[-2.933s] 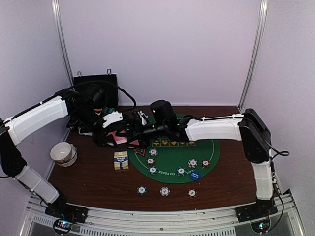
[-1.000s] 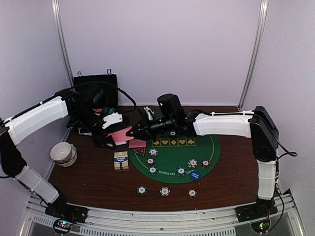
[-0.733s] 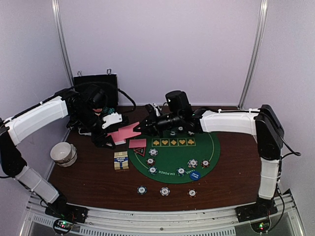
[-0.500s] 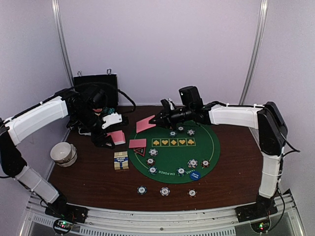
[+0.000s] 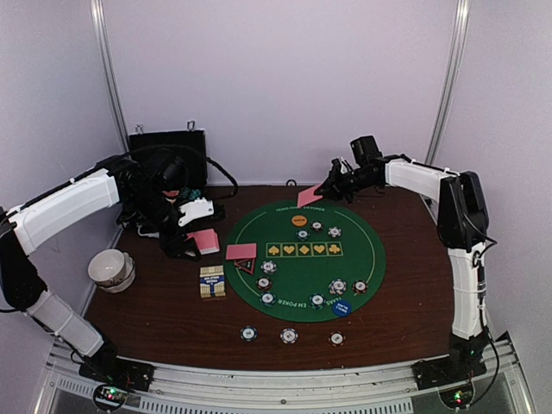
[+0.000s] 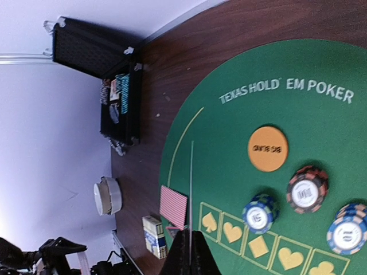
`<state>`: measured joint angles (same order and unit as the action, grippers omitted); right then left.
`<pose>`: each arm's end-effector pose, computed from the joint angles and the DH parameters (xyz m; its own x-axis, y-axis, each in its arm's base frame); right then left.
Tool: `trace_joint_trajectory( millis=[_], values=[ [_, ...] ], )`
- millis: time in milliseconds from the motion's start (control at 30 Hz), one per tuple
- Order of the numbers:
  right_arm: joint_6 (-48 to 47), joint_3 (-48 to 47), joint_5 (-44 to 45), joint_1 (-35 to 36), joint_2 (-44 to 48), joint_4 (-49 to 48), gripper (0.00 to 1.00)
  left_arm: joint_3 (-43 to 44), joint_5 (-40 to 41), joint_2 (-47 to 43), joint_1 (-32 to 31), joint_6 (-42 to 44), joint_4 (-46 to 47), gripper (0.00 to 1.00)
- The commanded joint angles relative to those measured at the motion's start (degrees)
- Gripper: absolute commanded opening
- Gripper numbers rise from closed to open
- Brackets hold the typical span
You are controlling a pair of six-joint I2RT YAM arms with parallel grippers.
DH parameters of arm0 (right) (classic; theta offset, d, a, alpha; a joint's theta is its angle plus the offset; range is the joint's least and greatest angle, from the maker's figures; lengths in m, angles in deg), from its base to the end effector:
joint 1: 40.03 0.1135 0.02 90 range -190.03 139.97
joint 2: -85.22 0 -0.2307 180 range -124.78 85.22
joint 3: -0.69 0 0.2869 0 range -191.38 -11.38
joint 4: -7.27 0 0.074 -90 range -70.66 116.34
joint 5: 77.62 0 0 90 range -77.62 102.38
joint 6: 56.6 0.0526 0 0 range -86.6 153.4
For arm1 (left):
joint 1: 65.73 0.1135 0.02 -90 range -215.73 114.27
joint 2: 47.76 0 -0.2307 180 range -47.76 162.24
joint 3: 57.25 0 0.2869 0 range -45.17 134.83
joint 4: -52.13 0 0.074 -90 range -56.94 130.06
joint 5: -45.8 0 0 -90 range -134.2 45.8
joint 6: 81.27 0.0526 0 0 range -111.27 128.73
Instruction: Distribute texas hold em gaming equipment
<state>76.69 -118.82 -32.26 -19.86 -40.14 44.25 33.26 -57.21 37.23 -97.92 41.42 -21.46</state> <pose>0.4760 0.2142 0.1967 -0.9644 0.1655 -0.2063 -0.0931 0.5176 0.8506 0.2748 -0.1870 0.2547 -0.3419 0.8371 -0.4271 0.9207 0.3894 0.0260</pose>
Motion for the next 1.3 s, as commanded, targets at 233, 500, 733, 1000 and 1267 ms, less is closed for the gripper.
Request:
trace_joint_trajectory(
  millis=[233, 500, 733, 1000, 1267],
  values=[
    [-3.6, -11.4, 5.9, -1.8, -12.4, 5.0, 0.0, 1.7, -0.7, -1.7, 0.4, 1.2, -0.5, 0.0],
    [-0.7, -12.3, 4.7, -1.6, -16.0, 1.6, 0.07, 1.0, -1.1, -2.0, 0.4, 1.3, -0.5, 0.0],
    [-5.3, -12.8, 8.7, -1.5, -14.0, 7.1, 0.43, 1.2, -0.8, -1.6, 0.4, 1.4, -0.4, 0.0],
    [-10.7, -8.9, 15.9, -1.4, -5.2, 10.7, 0.68, 1.5, -0.8, -1.5, 0.4, 1.3, -0.7, 0.0],
    [-8.2, 5.1, 13.2, 4.8, 8.0, 3.9, 0.83, 1.8, -0.8, -1.7, 0.4, 0.9, -0.6, 0.0]
  ],
)
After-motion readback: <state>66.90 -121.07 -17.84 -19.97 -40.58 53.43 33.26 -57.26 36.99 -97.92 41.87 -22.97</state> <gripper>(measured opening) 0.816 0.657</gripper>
